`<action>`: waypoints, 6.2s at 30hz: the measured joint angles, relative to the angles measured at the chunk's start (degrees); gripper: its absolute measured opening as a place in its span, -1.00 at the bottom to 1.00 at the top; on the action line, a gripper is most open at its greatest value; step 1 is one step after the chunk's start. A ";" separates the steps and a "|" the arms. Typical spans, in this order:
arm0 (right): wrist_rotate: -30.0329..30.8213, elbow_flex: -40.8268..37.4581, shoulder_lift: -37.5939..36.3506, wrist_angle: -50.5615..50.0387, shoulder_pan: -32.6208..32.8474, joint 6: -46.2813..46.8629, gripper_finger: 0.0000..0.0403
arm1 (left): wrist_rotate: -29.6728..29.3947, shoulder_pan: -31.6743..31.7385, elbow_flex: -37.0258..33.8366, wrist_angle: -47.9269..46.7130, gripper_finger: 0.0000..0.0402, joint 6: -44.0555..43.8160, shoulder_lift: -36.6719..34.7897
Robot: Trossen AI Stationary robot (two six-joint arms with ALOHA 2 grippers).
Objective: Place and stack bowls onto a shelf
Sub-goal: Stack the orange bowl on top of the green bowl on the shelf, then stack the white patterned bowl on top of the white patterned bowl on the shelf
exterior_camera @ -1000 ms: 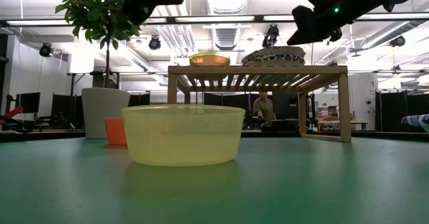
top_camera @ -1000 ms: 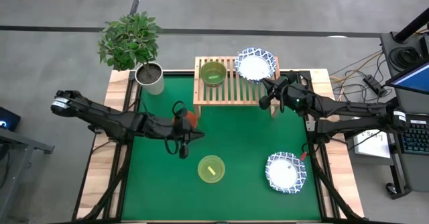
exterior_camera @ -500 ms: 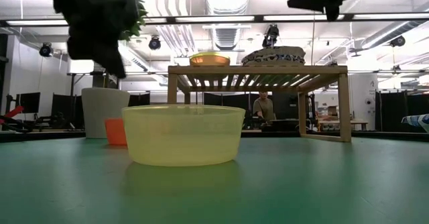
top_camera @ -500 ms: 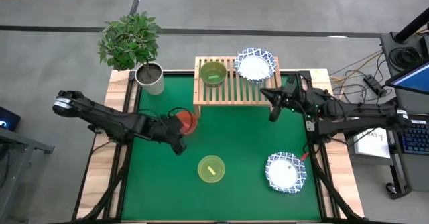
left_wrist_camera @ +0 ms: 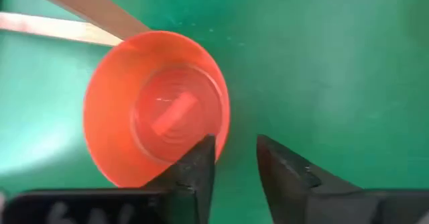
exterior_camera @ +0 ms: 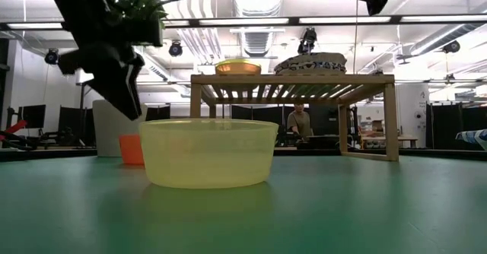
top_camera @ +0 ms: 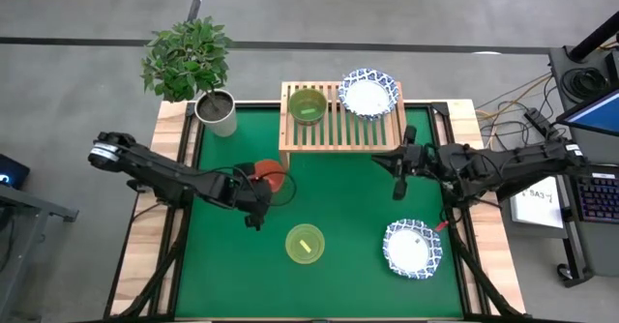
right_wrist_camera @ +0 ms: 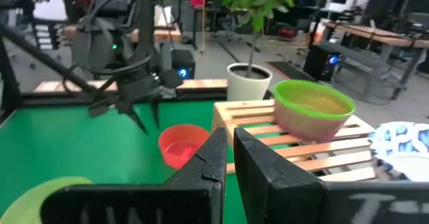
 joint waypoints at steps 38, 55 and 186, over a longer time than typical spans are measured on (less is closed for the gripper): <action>0.28 3.45 3.77 -2.99 1.39 -7.35 -0.91 | 12.98 0.18 7.92 0.51 -1.00 -0.86 11.28; 0.03 3.43 3.64 -2.86 1.41 -8.39 -0.91 | 1.15 0.09 38.83 -9.00 -1.00 26.31 11.10; -34.47 35.54 60.83 -63.73 21.42 82.33 -0.13 | -4.02 -14.22 -12.17 27.38 -0.76 9.07 -26.80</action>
